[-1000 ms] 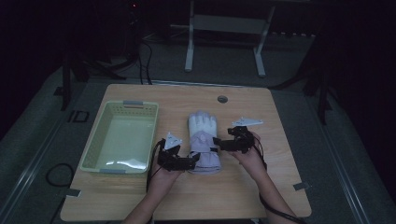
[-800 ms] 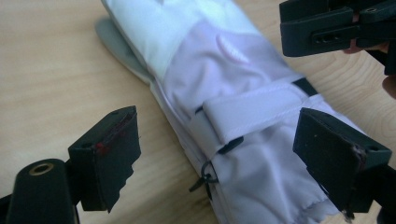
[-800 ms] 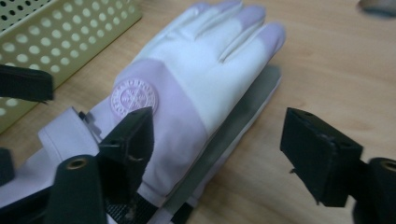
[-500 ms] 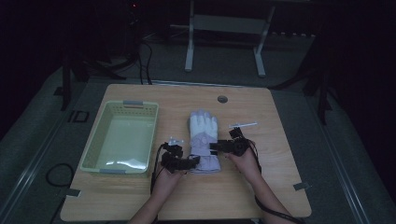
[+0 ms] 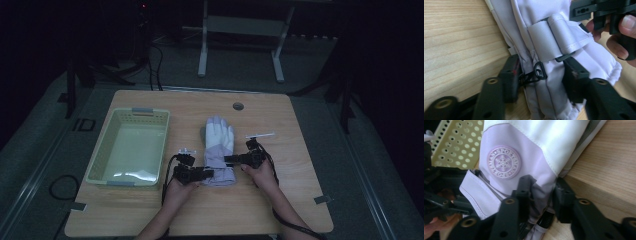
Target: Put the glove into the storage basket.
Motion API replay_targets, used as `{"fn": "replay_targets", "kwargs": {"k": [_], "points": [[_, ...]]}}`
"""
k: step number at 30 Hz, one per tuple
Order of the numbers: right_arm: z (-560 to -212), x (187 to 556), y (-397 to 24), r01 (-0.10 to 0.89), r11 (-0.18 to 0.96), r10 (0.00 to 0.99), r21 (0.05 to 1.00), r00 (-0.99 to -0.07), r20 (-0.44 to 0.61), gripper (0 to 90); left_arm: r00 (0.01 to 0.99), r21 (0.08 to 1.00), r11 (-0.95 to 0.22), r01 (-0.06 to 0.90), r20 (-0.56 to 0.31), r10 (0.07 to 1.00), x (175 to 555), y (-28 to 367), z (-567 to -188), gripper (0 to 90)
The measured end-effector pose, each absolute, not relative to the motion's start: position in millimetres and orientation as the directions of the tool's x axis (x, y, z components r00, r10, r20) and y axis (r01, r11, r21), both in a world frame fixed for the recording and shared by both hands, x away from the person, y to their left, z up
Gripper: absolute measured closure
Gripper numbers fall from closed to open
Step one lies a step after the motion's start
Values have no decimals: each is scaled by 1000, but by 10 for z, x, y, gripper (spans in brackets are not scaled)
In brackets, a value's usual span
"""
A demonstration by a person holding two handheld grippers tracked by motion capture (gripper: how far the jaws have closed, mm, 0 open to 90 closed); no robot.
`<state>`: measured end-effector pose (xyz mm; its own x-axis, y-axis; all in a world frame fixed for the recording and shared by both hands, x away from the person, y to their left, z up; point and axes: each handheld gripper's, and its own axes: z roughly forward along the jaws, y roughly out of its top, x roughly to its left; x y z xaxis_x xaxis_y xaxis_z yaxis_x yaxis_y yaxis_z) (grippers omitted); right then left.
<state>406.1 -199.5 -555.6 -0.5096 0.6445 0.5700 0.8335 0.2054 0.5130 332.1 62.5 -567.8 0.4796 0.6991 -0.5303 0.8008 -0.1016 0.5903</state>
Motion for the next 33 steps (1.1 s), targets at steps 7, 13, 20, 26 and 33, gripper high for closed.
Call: {"fn": "replay_targets", "kwargs": {"k": [7,13,20,26,33], "points": [[-5371,3906,-1861,759,280,705,588,-578,411,781,494,590,-133,797,-507,706,3295,612,-5576,718],[-5235,3836,-1818,728,292,710,620,-599,369,785,509,596,-142,790,-510,693,3279,647,-5466,728],[-5035,3790,-1764,695,294,705,656,-621,342,787,537,617,-169,769,-479,694,3258,692,-5243,729],[-4867,3769,-1722,676,284,698,680,-632,337,788,561,635,-189,749,-457,690,3251,750,-5060,730],[-4708,3757,-1616,657,287,692,697,-645,323,790,570,647,-192,738,-445,691,3242,858,-4910,734]]}}
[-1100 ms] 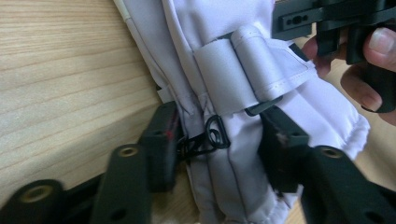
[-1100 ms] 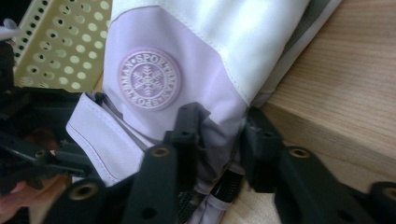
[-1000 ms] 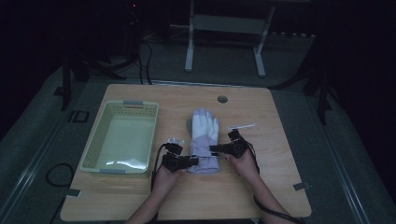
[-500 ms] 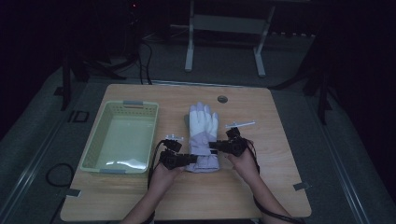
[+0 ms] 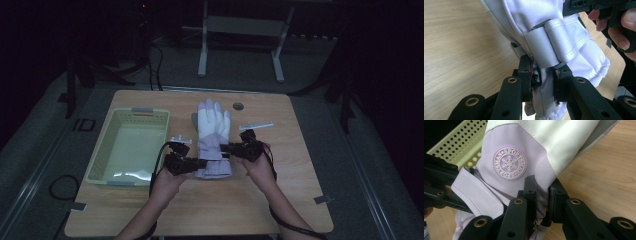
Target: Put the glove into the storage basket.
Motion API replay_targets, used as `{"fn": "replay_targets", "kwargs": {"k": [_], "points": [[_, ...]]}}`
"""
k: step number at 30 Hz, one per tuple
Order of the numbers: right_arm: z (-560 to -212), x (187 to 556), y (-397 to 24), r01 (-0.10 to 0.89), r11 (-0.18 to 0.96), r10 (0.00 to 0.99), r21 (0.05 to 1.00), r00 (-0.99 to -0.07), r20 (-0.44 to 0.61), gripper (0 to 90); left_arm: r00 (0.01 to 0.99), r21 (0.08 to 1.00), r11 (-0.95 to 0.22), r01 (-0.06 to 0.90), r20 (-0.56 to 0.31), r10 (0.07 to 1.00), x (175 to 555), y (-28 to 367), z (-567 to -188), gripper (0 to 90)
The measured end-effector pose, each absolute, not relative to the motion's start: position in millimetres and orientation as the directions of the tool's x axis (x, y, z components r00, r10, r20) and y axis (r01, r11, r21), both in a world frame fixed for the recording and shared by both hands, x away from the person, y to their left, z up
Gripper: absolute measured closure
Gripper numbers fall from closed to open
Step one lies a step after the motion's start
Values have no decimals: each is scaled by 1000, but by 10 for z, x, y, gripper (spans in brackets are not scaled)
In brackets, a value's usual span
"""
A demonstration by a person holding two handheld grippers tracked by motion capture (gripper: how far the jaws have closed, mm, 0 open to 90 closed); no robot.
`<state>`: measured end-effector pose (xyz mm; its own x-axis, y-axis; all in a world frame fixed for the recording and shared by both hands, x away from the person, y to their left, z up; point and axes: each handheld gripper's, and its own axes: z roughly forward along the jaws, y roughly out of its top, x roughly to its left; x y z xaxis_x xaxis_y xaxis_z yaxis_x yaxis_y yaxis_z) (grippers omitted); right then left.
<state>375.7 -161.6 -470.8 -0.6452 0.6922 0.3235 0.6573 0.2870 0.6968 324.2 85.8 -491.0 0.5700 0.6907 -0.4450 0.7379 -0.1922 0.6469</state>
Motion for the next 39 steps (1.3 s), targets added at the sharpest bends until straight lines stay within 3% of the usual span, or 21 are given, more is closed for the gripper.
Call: {"fn": "replay_targets", "kwargs": {"k": [15,39], "points": [[-4348,3798,-1106,612,298,659,733,-687,306,791,565,665,-195,721,-401,721,3223,1366,-4514,734],[-4150,3844,-2,591,319,611,741,-726,316,791,532,660,-204,723,-343,774,3126,2417,-4229,734]]}}
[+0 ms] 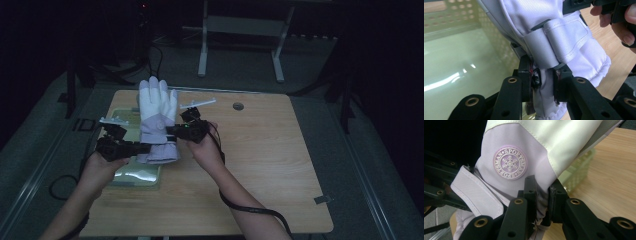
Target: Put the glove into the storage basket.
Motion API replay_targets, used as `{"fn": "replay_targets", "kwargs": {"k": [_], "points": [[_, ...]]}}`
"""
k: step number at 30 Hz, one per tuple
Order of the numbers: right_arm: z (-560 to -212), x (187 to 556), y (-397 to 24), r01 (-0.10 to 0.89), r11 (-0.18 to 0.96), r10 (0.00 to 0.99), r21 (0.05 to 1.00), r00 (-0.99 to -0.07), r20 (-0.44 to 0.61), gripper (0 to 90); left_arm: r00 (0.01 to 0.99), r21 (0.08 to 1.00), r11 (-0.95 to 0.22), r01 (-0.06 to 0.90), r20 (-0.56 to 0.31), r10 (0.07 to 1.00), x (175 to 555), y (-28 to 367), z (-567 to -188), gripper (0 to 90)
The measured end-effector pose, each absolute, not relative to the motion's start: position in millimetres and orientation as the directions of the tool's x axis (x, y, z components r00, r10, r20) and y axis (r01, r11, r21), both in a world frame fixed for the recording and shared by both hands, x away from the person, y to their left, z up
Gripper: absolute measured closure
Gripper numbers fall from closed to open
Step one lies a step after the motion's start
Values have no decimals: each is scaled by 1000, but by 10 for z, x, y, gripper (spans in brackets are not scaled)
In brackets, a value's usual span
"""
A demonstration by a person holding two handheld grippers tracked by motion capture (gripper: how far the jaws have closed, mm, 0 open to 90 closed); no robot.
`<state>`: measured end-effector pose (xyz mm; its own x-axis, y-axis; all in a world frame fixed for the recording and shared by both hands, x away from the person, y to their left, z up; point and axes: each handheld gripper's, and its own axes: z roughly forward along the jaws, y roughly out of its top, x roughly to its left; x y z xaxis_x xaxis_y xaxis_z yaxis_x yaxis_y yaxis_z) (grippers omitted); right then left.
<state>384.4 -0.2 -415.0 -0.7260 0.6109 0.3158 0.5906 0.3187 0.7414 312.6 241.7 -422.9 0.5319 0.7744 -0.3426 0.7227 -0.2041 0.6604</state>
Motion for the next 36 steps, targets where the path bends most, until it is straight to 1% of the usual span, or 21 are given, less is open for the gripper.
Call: {"fn": "replay_targets", "kwargs": {"k": [5,9,11,12,14,16,17,19,21,22,24,28,31,33,36], "points": [[-4186,3852,267,602,307,607,737,-720,335,791,521,645,-211,734,-336,784,3130,2676,-4232,733],[-4265,3862,470,611,297,605,734,-715,350,792,519,625,-237,743,-316,794,3154,2866,-4253,733],[-4298,3871,530,620,292,607,728,-709,361,791,520,620,-244,746,-313,795,3168,2918,-4275,733],[-4354,3879,629,622,295,611,725,-706,357,792,514,610,-242,755,-322,795,3191,2985,-4323,733],[-4376,3881,655,626,295,613,722,-704,359,792,512,605,-240,760,-329,794,3197,3011,-4358,732],[-4497,3890,726,641,303,618,706,-695,366,792,499,581,-236,779,-347,794,3212,3060,-4491,733],[-4545,3889,742,647,305,622,699,-691,368,792,499,581,-236,779,-347,794,3212,3060,-4491,732],[-4648,3888,772,660,317,629,681,-684,371,792,480,551,-228,803,-371,795,3220,3077,-4652,732],[-4699,3889,785,669,325,632,669,-679,372,792,480,551,-228,803,-371,795,3220,3077,-4652,732],[-4801,3882,818,681,341,640,648,-673,371,792,451,515,-212,830,-398,799,3217,3092,-4813,731],[-4881,3873,840,686,358,642,633,-674,366,792,427,489,-195,850,-423,799,3210,3106,-4902,730],[-5000,3853,923,682,412,645,605,-687,334,792,401,447,-193,873,-436,806,3204,3134,-5043,728],[-5030,3840,978,674,438,648,595,-695,312,792,387,434,-187,881,-435,813,3204,3146,-5096,724],[-5026,3828,1019,653,463,647,600,-711,275,791,389,425,-202,882,-417,821,3204,3132,-5109,718],[-5041,3820,1072,644,495,651,583,-719,242,785,386,405,-220,887,-391,835,3214,3087,-5145,709]]}}
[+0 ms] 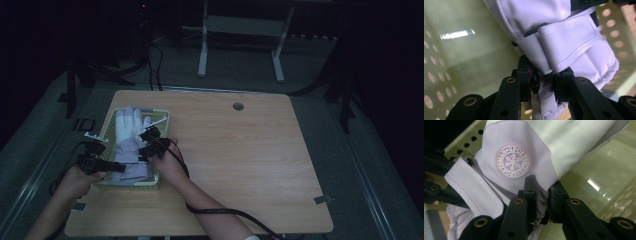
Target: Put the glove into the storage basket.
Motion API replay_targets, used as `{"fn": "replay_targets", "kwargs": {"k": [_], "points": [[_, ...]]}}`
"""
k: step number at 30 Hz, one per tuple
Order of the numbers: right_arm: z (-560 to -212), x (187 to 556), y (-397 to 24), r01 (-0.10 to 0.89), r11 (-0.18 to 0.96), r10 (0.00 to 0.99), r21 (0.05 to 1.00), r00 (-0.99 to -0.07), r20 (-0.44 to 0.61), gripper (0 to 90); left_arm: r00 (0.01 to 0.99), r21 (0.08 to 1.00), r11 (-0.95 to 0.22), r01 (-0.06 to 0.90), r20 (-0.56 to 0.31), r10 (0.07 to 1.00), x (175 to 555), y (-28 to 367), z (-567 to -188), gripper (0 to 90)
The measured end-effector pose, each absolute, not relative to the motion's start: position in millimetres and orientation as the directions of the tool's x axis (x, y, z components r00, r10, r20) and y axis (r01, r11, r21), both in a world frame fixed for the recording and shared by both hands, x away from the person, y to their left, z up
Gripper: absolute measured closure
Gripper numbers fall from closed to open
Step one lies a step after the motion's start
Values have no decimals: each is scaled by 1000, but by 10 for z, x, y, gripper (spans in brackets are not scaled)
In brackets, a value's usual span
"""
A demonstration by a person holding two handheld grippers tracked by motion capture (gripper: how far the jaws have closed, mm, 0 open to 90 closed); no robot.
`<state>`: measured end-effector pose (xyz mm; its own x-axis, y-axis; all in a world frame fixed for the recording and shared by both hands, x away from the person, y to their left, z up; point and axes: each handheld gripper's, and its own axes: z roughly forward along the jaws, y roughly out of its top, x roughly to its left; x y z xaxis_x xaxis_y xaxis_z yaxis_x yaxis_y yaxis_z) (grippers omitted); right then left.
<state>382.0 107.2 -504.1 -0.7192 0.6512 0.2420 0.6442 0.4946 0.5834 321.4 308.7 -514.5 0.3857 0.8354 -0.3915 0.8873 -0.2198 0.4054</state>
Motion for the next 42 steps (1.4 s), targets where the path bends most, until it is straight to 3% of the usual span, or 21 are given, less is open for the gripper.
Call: {"fn": "replay_targets", "kwargs": {"k": [7,16,20,24,30,34,42], "points": [[-5044,3830,1127,659,524,659,539,-715,233,664,378,374,-238,896,-365,851,3247,3043,-5212,683],[-5014,3840,1101,637,523,669,567,-718,189,465,359,352,-233,906,-349,866,3281,2992,-5255,625],[-4967,3869,1039,621,510,645,595,-734,214,394,369,406,-219,887,-337,866,3258,2970,-5195,511],[-4896,3878,994,598,492,617,633,-752,232,324,391,476,-207,855,-326,861,3225,2957,-5126,304],[-4783,3869,890,548,492,577,676,-787,217,191,386,597,-186,780,-227,894,3137,2931,-4972,139],[-4746,3876,814,535,490,569,688,-794,212,176,380,629,-143,764,-260,888,3115,2946,-4923,13],[-4697,3890,543,526,493,552,693,-805,218,166,385,692,-119,712,-244,890,3022,2834,-4847,0]]}}
